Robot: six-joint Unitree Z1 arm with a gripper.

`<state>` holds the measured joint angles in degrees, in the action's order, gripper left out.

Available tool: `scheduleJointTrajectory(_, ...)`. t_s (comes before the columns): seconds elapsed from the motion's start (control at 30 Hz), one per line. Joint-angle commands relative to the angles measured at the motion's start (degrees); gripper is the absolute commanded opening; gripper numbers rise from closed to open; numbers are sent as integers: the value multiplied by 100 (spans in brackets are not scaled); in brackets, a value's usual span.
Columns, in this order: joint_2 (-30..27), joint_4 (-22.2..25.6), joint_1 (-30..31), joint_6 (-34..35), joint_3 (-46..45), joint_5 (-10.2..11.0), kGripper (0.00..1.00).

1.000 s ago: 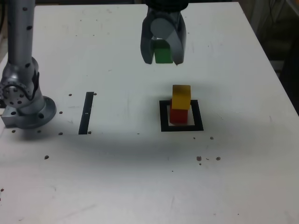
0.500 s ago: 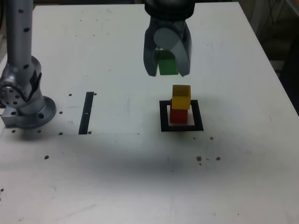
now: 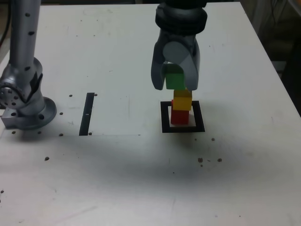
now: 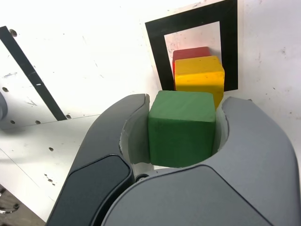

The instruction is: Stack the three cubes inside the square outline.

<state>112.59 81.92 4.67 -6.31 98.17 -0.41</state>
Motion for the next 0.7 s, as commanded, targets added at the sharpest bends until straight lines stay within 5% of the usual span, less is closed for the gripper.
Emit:
scheduleJointTrajectory(0.0, 73, 10, 8, 14, 32, -21, 28)
scheduleJointTrajectory(0.43, 293, -85, 8, 12, 120, -7, 29)
scheduleJointTrajectory(0.5, 304, -114, 8, 1, 113, 5, 38)
scheduleJointTrajectory(0.67, 316, -203, 8, -55, 55, 7, 86)
